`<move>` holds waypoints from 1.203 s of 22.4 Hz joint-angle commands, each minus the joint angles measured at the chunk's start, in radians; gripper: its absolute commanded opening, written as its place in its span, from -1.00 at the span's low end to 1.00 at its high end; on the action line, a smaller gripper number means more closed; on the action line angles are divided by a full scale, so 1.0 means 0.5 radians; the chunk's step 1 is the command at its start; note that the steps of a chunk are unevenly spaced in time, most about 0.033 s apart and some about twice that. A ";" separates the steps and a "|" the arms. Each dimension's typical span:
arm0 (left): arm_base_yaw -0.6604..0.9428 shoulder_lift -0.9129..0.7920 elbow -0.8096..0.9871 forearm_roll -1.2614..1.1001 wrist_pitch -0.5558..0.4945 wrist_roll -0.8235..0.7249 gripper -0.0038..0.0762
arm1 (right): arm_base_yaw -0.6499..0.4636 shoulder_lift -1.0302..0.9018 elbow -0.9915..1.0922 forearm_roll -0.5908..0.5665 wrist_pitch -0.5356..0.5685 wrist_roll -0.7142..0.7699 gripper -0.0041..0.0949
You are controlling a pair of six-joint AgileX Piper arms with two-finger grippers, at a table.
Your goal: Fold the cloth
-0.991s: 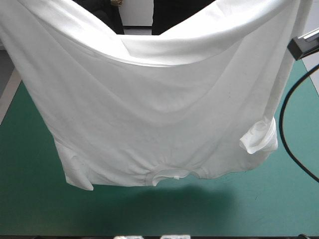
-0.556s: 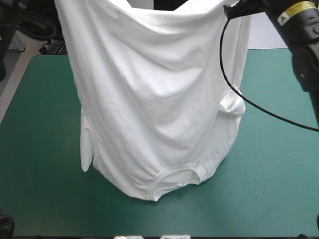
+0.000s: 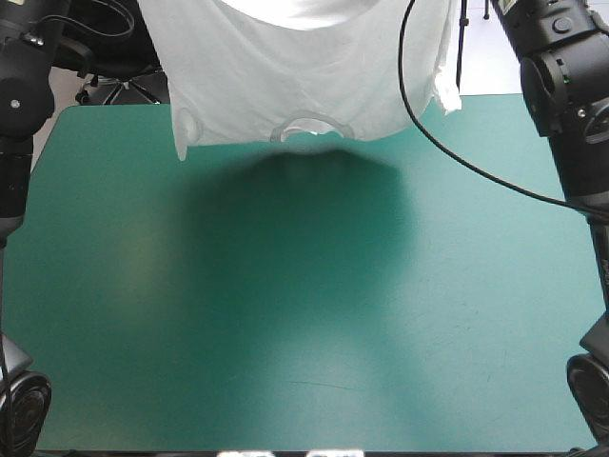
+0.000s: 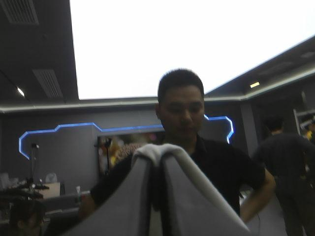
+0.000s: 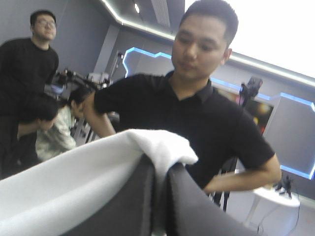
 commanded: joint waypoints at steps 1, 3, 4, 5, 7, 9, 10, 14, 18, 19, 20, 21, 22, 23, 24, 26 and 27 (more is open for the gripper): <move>-0.005 0.034 -0.040 0.006 0.242 0.003 -0.95 | -0.002 0.015 0.009 -0.029 0.165 0.072 -0.95; -0.005 0.105 0.018 0.060 0.565 -0.021 -0.95 | -0.028 0.016 0.207 -0.011 0.148 0.117 -0.95; -0.005 0.119 0.145 0.070 0.571 -0.066 -0.95 | -0.049 0.012 0.340 0.024 0.156 0.125 -0.95; -0.005 0.119 0.264 0.070 0.577 -0.071 -0.95 | -0.072 0.008 0.463 0.104 0.193 0.125 -0.95; -0.005 0.100 0.548 0.070 0.733 -0.106 -0.95 | -0.120 0.005 0.732 0.329 0.320 0.099 -0.95; -0.005 0.092 0.780 0.156 0.926 -0.251 -0.95 | -0.141 0.000 0.980 0.478 0.384 0.008 -0.95; -0.005 0.086 0.877 0.206 0.999 -0.318 -0.95 | -0.141 -0.008 1.081 0.520 0.405 -0.022 -0.95; -0.005 -0.077 1.517 0.459 1.129 -0.664 -0.95 | -0.141 -0.107 1.616 0.872 0.582 -0.230 -0.95; -0.005 -0.417 2.080 0.518 1.243 -0.828 -0.95 | -0.141 -0.371 2.075 1.046 0.687 -0.255 -0.95; -0.005 -0.546 2.226 0.518 1.331 -0.841 -0.95 | -0.141 -0.506 2.216 1.118 0.733 -0.255 -0.95; -0.005 -0.596 2.275 0.518 1.381 -0.841 -0.95 | -0.141 -0.560 2.268 1.140 0.760 -0.261 -0.95; -0.005 -0.644 2.319 0.518 1.442 -0.841 -0.95 | -0.141 -0.632 2.330 1.148 0.795 -0.259 -0.95; -0.005 -0.713 2.380 0.523 1.529 -0.841 -0.95 | -0.141 -0.703 2.390 1.148 0.837 -0.259 -0.95; -0.005 -0.759 2.417 0.523 1.585 -0.842 -0.95 | -0.141 -0.759 2.444 1.148 0.875 -0.259 -0.95; -0.005 -0.813 2.457 0.517 1.656 -0.845 -0.95 | -0.141 -0.830 2.496 1.148 0.925 -0.259 -0.95; -0.005 -0.923 2.522 0.517 1.784 -0.857 -0.95 | -0.141 -0.967 2.582 1.166 1.019 -0.259 -0.95; -0.005 -0.980 2.551 0.517 1.840 -0.858 -0.95 | -0.141 -1.031 2.627 1.184 1.075 -0.269 -0.95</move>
